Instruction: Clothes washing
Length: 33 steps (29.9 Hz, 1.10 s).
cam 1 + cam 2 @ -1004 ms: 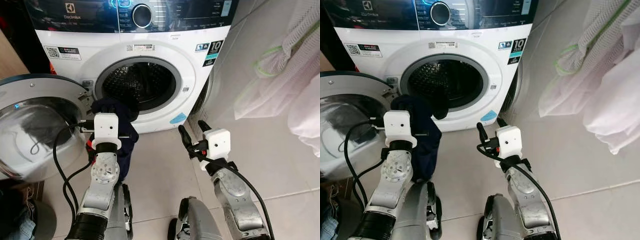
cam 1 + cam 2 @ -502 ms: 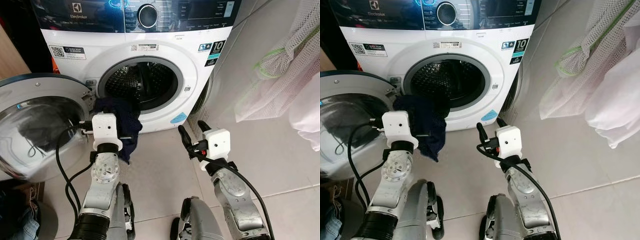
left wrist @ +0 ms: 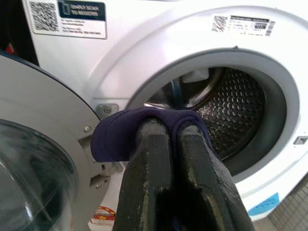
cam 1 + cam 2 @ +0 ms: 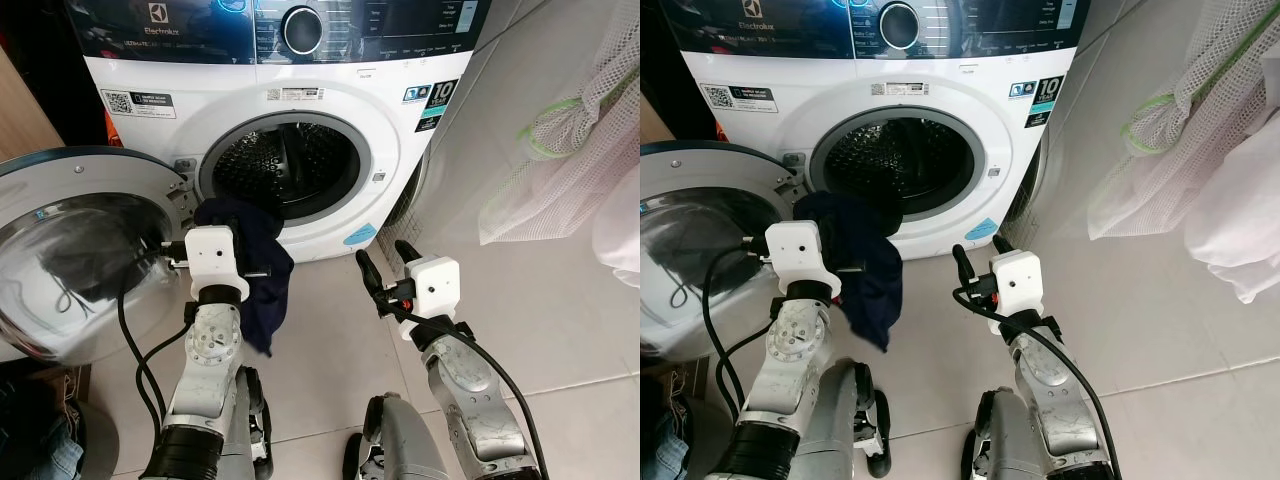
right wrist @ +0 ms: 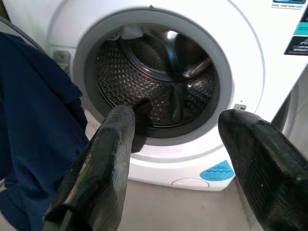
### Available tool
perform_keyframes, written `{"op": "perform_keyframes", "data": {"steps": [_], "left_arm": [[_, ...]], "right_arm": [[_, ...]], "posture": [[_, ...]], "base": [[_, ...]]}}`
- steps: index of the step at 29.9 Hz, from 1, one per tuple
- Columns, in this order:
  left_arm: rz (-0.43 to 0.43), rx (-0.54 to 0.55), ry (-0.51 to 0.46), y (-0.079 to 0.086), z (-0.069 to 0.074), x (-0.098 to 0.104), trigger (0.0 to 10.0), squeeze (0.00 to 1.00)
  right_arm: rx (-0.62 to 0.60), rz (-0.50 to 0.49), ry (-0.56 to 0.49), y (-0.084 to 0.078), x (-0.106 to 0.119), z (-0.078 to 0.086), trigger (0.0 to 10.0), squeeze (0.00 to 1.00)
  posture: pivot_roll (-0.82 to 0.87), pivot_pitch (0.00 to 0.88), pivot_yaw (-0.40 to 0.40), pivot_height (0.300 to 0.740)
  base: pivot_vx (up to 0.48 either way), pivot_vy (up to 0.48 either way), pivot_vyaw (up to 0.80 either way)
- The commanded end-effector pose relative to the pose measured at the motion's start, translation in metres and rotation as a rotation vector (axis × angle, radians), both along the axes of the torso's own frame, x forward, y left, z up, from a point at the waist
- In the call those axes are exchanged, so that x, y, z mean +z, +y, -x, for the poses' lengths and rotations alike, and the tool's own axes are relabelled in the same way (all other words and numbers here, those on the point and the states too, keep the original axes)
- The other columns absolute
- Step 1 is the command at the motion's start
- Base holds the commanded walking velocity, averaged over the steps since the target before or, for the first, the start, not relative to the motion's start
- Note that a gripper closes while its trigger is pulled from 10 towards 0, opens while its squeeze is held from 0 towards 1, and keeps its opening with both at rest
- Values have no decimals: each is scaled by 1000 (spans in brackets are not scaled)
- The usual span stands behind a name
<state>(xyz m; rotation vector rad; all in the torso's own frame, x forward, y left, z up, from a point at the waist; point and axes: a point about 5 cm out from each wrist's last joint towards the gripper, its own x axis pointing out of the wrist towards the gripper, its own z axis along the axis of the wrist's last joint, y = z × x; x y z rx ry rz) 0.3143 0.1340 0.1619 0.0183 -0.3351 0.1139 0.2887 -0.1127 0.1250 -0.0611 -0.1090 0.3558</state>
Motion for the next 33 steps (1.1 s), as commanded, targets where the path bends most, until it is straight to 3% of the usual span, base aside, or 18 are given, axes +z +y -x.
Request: {"op": "perform_keyframes", "data": {"steps": [1,15,23,27,33], "left_arm": [[14,-22,-7,-4,1,1,10000,0],[12,-41,1,-5,0,1,10000,0],[2,-70,36,-9,-1,-3,10000,0],[5,-86,25,-12,0,-2,10000,0],[-49,-74,66,-10,-3,-4,10000,0]], "right_arm": [[7,1,12,0,-2,2,10000,0],[-3,-2,16,0,-3,1,10000,0],[3,-17,17,1,-3,1,10000,0],[0,-12,19,1,-3,1,10000,0],[-3,-14,19,0,-3,1,10000,0]], "posture": [[94,276,-108,612],[98,274,-103,603],[98,274,-99,561],[96,273,-99,561],[97,279,-95,561]], "base": [[0,0,0],[0,0,0],[0,0,0],[0,0,0],[0,0,0]]}}
